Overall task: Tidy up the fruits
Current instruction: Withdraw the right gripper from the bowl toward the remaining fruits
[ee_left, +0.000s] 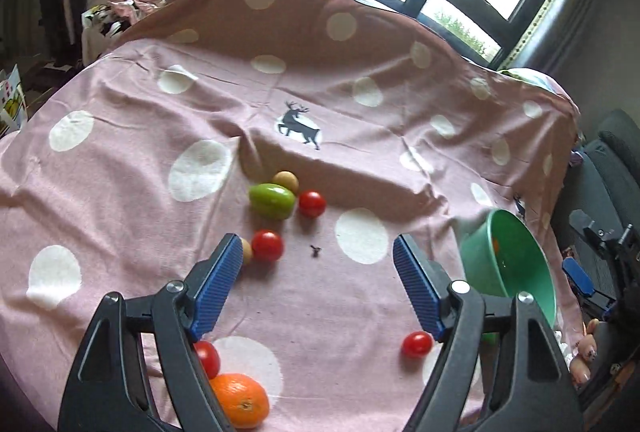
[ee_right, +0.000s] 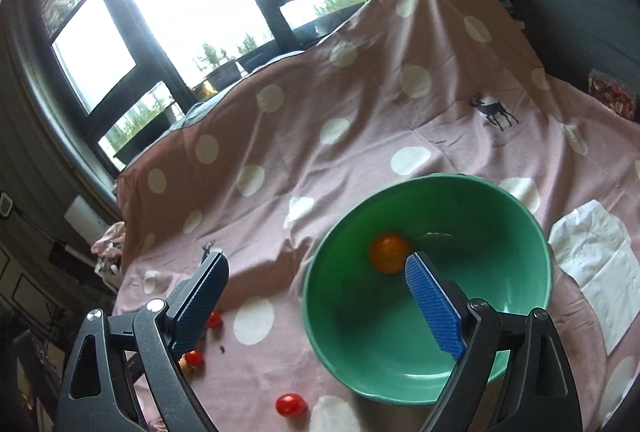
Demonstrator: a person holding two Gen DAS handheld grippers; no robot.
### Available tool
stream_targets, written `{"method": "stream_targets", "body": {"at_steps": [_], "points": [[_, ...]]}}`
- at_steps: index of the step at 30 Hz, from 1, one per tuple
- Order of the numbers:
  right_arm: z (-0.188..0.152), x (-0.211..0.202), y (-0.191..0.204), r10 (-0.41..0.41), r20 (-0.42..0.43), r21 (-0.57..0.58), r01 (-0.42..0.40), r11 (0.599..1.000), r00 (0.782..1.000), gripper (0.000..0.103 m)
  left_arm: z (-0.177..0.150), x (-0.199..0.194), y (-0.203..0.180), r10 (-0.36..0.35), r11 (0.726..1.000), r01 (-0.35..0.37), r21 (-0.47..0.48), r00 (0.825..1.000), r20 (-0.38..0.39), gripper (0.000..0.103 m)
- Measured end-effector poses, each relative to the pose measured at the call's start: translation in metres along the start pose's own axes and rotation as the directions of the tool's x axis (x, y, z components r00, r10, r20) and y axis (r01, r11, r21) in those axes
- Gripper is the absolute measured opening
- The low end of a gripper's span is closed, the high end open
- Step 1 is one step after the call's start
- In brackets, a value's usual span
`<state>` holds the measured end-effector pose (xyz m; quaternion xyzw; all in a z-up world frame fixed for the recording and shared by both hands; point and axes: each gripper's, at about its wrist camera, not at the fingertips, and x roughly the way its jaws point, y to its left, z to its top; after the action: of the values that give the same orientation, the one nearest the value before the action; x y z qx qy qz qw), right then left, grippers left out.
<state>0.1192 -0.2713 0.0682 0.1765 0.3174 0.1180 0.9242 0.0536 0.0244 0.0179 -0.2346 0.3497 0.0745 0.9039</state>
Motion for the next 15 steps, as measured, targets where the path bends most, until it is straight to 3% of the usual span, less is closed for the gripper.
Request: {"method": "stream_targets", "body": {"at_steps": [4, 9, 15], "points": [[-0.011, 0.010, 0.023, 0.036, -0.008, -0.046, -0.036, 0.998, 0.999, 0.091, 0.006, -0.004, 0.019, 0.070, 0.998, -0.070, 0.003, 0.997, 0.038, 0.078], [-0.028, 0.030, 0.050, 0.199, -0.123, -0.071, -0.208, 0.975, 0.972, 0.091, 0.010, -0.010, 0.040, 0.149, 0.989, -0.150, 0.001, 0.986, 0.078, 0.078], [-0.048, 0.040, 0.079, 0.198, -0.135, -0.134, -0.216, 0.967, 0.971, 0.091, 0.015, -0.018, 0.057, 0.168, 0.985, -0.164, -0.050, 0.981, 0.095, 0.078]]}}
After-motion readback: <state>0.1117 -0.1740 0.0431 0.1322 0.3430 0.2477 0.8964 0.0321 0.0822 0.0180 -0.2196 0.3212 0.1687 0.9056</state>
